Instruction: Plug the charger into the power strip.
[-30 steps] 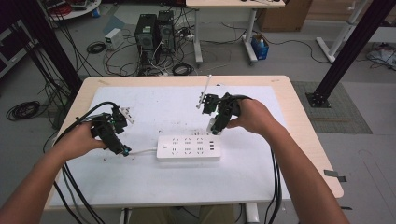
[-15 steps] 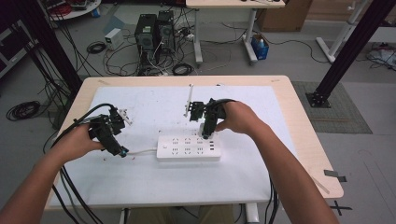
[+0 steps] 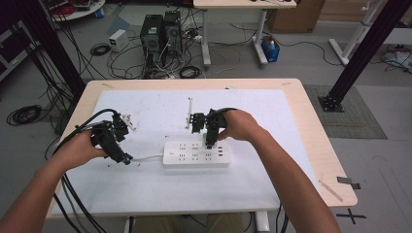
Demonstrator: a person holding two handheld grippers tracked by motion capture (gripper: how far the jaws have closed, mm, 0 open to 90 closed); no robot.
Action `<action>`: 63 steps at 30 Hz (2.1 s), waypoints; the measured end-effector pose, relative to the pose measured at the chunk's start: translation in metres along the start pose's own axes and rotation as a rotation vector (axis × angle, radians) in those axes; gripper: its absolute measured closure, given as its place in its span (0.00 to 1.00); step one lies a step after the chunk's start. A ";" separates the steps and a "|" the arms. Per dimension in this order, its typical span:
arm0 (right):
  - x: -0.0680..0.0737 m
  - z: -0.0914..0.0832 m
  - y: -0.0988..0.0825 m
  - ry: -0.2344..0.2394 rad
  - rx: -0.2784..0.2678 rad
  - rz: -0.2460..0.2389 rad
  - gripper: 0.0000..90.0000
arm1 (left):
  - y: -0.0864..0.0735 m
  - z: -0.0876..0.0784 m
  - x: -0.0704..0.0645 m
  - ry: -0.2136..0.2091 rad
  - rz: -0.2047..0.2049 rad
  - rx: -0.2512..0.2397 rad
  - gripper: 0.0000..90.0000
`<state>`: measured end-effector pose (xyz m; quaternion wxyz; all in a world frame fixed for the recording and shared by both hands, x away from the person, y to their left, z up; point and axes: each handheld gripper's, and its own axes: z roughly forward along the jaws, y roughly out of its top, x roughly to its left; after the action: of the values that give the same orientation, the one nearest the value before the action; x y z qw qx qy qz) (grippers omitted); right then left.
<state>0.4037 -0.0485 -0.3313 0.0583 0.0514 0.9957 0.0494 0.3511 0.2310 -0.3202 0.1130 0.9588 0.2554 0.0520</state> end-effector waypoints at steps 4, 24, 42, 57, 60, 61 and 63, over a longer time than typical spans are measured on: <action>-0.003 0.008 0.002 0.009 0.017 -0.033 0.70 | -0.002 0.002 0.001 -0.004 -0.011 -0.005 0.22; -0.005 0.025 0.014 0.052 0.065 -0.072 0.70 | -0.007 0.013 0.004 -0.021 -0.015 0.006 0.22; -0.005 0.036 0.016 0.047 0.084 -0.094 0.70 | -0.004 0.012 0.003 -0.021 -0.009 0.006 0.22; -0.002 0.038 0.014 0.026 0.070 -0.090 0.70 | -0.004 0.006 -0.002 -0.009 -0.012 -0.001 0.22; -0.008 0.038 0.014 0.070 0.068 -0.067 0.70 | -0.006 0.005 -0.003 -0.008 -0.022 -0.008 0.22; -0.006 0.038 0.014 0.053 0.071 -0.068 0.70 | -0.007 0.006 -0.003 -0.008 -0.025 -0.007 0.22; 0.002 0.039 0.013 0.010 0.063 -0.101 0.70 | -0.007 0.007 -0.002 -0.006 -0.025 0.003 0.22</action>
<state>0.4080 -0.0320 -0.3682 0.0540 0.0025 0.9984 0.0155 0.3470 0.2347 -0.3289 0.1127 0.9558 0.2673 0.0474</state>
